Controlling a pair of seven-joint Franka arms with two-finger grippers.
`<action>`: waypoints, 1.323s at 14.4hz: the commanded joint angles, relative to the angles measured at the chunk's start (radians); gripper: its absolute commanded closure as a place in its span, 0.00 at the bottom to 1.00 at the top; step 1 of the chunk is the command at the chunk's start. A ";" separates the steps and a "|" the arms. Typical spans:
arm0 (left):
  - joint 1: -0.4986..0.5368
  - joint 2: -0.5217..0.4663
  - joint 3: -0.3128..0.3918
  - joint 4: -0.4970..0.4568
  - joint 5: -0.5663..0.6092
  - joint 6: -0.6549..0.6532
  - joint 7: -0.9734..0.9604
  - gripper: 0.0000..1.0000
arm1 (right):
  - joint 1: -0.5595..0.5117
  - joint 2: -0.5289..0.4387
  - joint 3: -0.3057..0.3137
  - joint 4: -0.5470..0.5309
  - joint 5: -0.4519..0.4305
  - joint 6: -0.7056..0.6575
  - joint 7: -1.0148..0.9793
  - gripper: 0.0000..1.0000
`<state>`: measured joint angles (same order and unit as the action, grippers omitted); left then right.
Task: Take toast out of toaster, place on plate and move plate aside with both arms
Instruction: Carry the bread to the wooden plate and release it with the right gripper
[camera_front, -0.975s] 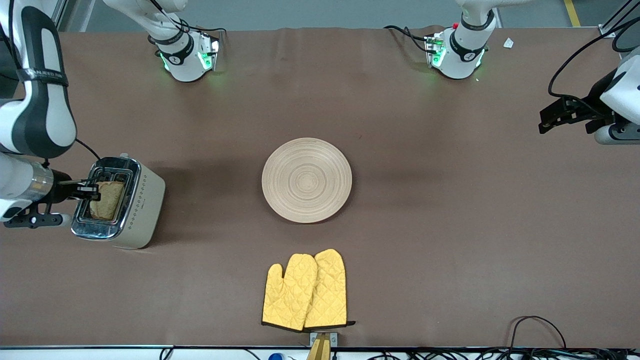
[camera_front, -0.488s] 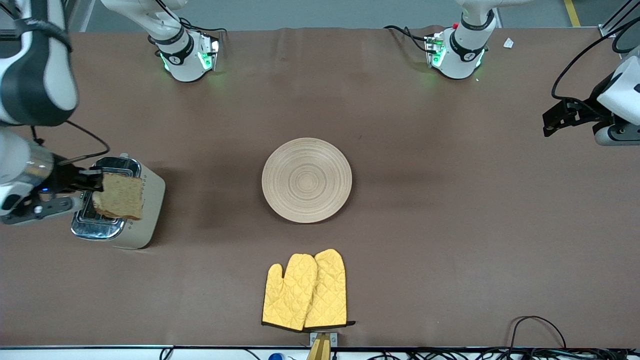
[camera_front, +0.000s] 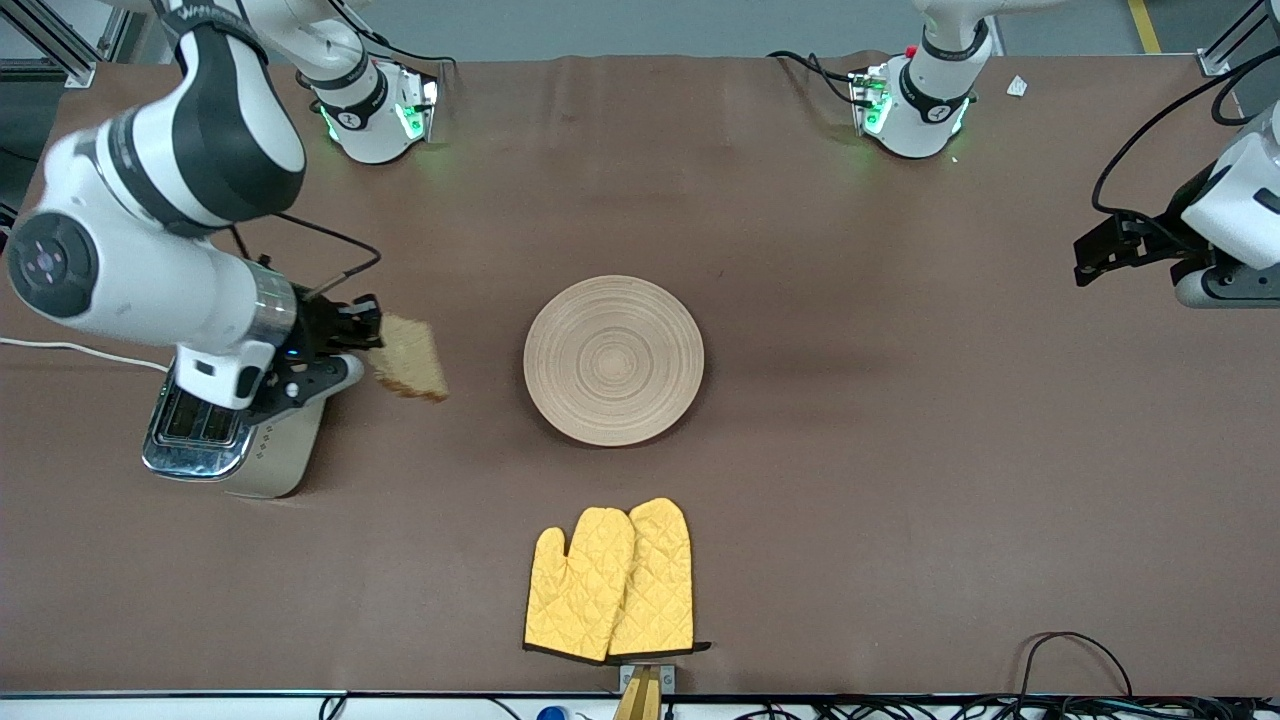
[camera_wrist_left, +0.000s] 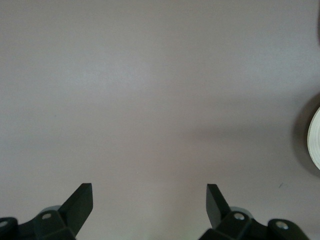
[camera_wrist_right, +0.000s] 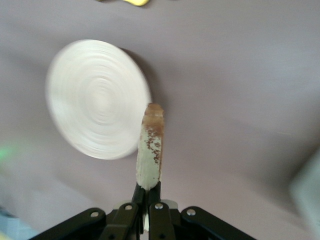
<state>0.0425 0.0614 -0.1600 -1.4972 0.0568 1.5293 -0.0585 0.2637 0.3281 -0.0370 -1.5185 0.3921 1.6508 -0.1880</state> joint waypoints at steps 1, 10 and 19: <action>-0.009 0.020 -0.003 0.015 -0.011 -0.003 0.014 0.00 | 0.023 -0.011 -0.001 -0.161 0.224 0.150 -0.005 1.00; 0.007 0.103 -0.003 0.005 -0.175 -0.008 0.015 0.00 | 0.140 0.045 -0.001 -0.371 0.641 0.291 -0.152 1.00; 0.042 0.196 0.000 -0.230 -0.529 0.167 0.204 0.00 | 0.163 0.169 -0.003 -0.397 0.821 0.362 -0.462 1.00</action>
<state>0.0803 0.2678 -0.1591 -1.6473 -0.3983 1.6254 0.0637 0.4174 0.4847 -0.0325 -1.9144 1.1689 2.0039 -0.6023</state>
